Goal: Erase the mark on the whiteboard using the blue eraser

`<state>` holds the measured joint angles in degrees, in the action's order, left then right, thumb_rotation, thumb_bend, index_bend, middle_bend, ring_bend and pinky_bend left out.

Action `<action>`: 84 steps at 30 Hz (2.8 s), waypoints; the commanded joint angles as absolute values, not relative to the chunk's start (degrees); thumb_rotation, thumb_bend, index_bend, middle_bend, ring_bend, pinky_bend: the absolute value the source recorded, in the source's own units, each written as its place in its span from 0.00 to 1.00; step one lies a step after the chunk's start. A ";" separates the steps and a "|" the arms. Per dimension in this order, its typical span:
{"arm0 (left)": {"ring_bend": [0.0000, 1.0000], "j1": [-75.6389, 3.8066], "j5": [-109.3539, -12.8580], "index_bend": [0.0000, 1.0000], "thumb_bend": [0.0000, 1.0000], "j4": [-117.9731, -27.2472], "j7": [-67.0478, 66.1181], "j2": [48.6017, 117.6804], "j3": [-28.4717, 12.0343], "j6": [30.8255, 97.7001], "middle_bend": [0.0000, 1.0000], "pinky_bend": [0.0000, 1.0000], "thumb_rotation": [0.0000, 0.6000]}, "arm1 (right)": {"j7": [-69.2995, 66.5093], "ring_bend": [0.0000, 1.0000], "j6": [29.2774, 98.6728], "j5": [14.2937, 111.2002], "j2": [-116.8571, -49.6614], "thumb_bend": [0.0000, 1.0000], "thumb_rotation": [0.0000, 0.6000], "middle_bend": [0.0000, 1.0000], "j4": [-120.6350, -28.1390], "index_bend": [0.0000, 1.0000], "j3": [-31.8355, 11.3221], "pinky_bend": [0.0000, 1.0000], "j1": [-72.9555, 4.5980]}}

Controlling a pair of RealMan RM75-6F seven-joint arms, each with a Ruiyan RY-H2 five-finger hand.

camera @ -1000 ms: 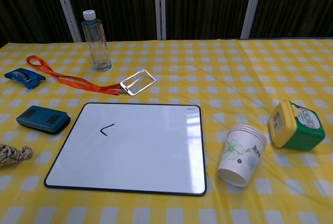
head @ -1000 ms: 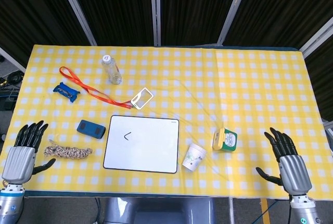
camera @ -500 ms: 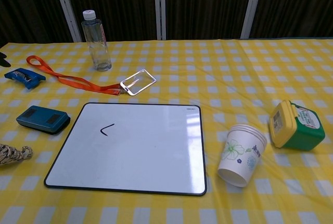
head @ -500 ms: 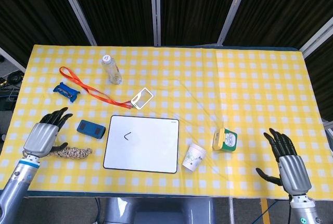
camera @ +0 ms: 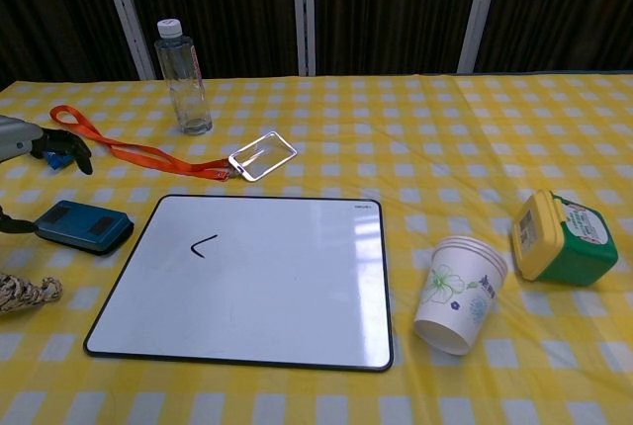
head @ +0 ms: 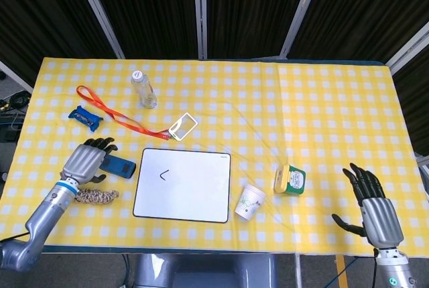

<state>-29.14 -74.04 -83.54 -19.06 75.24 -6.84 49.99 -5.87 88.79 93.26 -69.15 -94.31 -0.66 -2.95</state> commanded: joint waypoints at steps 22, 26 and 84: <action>0.17 -34.43 -65.43 0.27 0.30 -80.40 -25.52 80.70 -4.61 45.64 0.13 0.21 1.00 | -6.02 0.00 88.65 93.03 -69.11 0.07 1.00 0.00 -94.26 0.00 -0.77 0.00 -2.97; 0.19 -34.85 -64.31 0.30 0.32 -80.25 -26.11 81.19 -4.28 45.67 0.16 0.23 1.00 | -5.96 0.00 88.57 93.10 -69.19 0.06 1.00 0.00 -94.19 0.00 -0.72 0.00 -3.00; 0.56 -34.91 -84.25 0.78 0.62 -61.82 -10.86 108.70 -3.17 63.19 0.59 0.54 1.00 | -7.18 0.00 88.67 92.86 -68.66 0.06 1.00 0.00 -94.49 0.00 -0.99 0.00 -2.97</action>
